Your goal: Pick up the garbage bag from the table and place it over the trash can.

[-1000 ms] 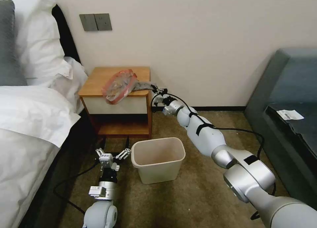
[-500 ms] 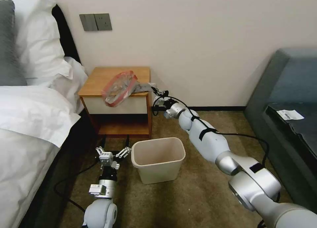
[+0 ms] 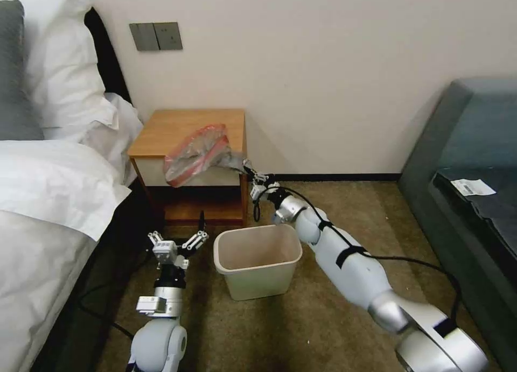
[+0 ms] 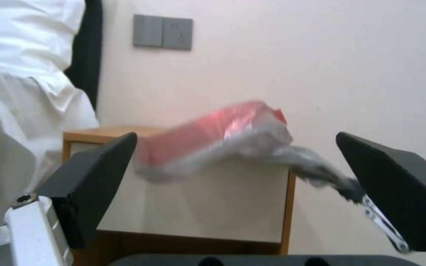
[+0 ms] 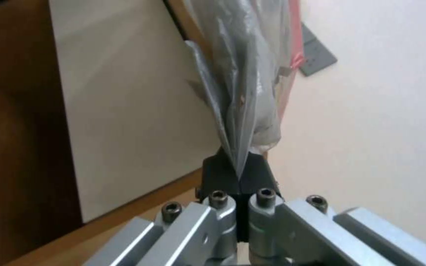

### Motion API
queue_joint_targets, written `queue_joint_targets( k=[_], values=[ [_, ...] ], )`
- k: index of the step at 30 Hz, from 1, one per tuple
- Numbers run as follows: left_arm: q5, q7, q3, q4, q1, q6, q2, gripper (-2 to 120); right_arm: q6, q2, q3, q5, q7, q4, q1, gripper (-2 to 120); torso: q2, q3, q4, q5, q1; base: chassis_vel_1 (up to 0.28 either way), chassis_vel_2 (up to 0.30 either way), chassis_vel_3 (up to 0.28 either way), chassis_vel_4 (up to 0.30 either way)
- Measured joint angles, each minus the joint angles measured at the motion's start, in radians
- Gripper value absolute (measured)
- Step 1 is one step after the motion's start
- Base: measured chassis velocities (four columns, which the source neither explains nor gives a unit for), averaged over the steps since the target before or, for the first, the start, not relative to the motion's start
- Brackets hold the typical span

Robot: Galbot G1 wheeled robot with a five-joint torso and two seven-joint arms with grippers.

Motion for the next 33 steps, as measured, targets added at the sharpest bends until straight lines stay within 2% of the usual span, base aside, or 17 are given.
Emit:
queue_joint_targets(
  k=[5, 16, 23, 33],
  values=[
    [-0.012, -0.002, -0.002, 0.002, 0.019, -0.002, -0.005, 100, -0.006, -0.044, 0.018, 0.000, -0.016, 0.110, -0.046, 0, 0.000, 0.000, 0.0000, -0.0003, 0.000, 0.000, 0.000, 0.000, 0.000],
    [-0.008, -0.012, 0.002, -0.011, 0.006, 0.017, -0.001, 99, -0.014, -0.123, 0.020, -0.003, -0.042, 0.257, -0.171, 0, 0.000, 0.000, 0.0000, -0.0001, 0.000, 0.000, 0.000, 0.000, 0.000],
    [0.001, -0.019, 0.007, -0.004, 0.011, 0.018, -0.003, 99, 0.006, -0.196, 0.012, -0.032, -0.051, 0.343, -0.297, 0, 0.000, 0.000, -0.0001, -0.0001, 0.000, 0.000, 0.000, 0.000, 0.000],
    [0.008, -0.027, 0.011, 0.006, -0.009, 0.029, -0.004, 99, 0.062, -0.245, 0.032, -0.111, -0.059, 0.443, -0.382, 0, 0.000, 0.000, 0.0000, -0.0002, 0.000, 0.000, 0.000, 0.000, 0.000]
  ],
)
